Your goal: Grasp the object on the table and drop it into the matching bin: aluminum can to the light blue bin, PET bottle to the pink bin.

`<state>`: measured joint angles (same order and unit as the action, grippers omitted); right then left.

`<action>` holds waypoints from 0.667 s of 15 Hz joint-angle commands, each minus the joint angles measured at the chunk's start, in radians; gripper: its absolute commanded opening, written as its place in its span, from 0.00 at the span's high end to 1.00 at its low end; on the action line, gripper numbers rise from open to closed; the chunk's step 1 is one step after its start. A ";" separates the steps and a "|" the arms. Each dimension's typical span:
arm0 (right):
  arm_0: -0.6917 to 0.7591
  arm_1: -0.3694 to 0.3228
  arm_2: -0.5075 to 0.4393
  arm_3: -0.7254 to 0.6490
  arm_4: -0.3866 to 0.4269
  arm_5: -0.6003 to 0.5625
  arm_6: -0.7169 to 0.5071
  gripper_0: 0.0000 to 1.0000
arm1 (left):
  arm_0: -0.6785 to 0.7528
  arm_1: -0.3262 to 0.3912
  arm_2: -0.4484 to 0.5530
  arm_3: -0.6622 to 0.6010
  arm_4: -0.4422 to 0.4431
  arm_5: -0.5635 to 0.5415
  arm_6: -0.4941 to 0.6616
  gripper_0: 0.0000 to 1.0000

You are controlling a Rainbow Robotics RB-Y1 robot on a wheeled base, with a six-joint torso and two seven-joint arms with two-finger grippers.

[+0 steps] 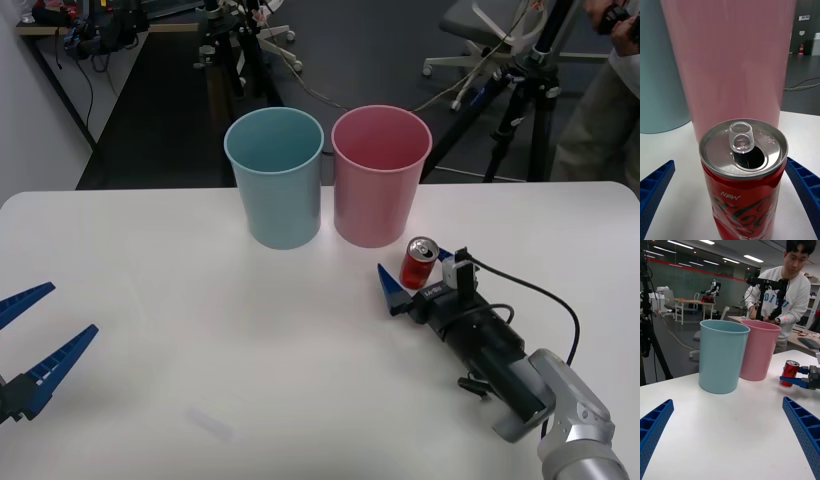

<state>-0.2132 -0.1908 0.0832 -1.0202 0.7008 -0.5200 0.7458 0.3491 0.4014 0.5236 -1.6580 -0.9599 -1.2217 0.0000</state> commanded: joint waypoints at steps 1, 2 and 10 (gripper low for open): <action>0.000 -0.001 0.000 0.000 0.002 -0.002 0.003 0.00 | 0.000 0.000 0.000 0.000 0.000 0.000 0.000 0.00; 0.000 -0.001 0.001 0.000 0.002 -0.002 0.003 0.00 | 0.000 0.000 0.000 0.000 0.000 0.000 0.000 0.00; 0.000 -0.001 0.003 0.000 0.003 -0.006 0.006 0.56 | 0.000 0.000 0.000 0.000 0.000 0.000 0.000 0.00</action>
<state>-0.2132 -0.1915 0.0857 -1.0200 0.7038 -0.5258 0.7516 0.3491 0.4014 0.5236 -1.6580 -0.9599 -1.2217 0.0000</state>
